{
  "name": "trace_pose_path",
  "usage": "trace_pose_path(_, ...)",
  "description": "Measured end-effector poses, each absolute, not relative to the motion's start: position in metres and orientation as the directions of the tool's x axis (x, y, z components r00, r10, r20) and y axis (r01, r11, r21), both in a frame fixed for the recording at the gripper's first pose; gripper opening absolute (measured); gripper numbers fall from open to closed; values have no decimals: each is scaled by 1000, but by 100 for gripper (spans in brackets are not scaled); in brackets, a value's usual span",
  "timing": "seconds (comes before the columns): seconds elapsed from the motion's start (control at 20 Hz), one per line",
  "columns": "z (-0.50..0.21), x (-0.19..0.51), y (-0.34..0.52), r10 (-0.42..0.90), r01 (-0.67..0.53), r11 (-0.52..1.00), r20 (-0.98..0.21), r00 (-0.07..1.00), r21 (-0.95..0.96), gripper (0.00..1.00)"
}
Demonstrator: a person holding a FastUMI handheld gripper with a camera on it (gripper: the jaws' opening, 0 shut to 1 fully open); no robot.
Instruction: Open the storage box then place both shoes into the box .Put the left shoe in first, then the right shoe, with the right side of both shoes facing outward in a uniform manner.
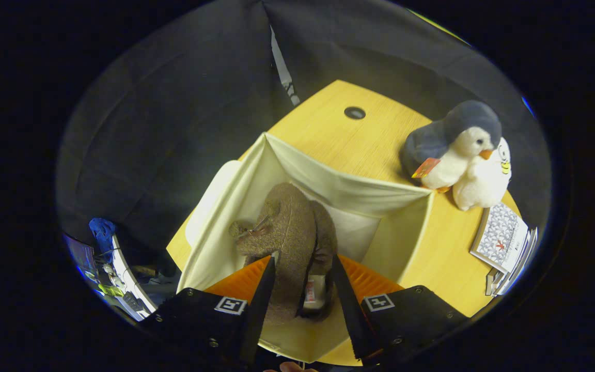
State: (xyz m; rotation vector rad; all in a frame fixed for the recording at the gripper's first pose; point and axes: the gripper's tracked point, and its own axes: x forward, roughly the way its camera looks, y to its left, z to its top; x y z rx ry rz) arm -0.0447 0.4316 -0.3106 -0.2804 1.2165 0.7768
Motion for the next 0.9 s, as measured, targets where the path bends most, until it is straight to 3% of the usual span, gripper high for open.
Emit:
trace_pose_path(0.25, -227, -34, 382, 496, -606, 769, -788, 364, 204, 69)
trace_pose_path(0.6, -127, -1, 253, 406, -401, 907, -529, 745, 131, 70)
trace_pose_path(0.7, -104, 10, 216, 366, -354, 929, -435, 823, 110, 78)
trace_pose_path(0.8, -86, 16, 180, 316, -303, 948, -356, 879, 95, 98)
trace_pose_path(0.9, -76, 16, 154, 302, -281, 953, -295, 907, 113, 99)
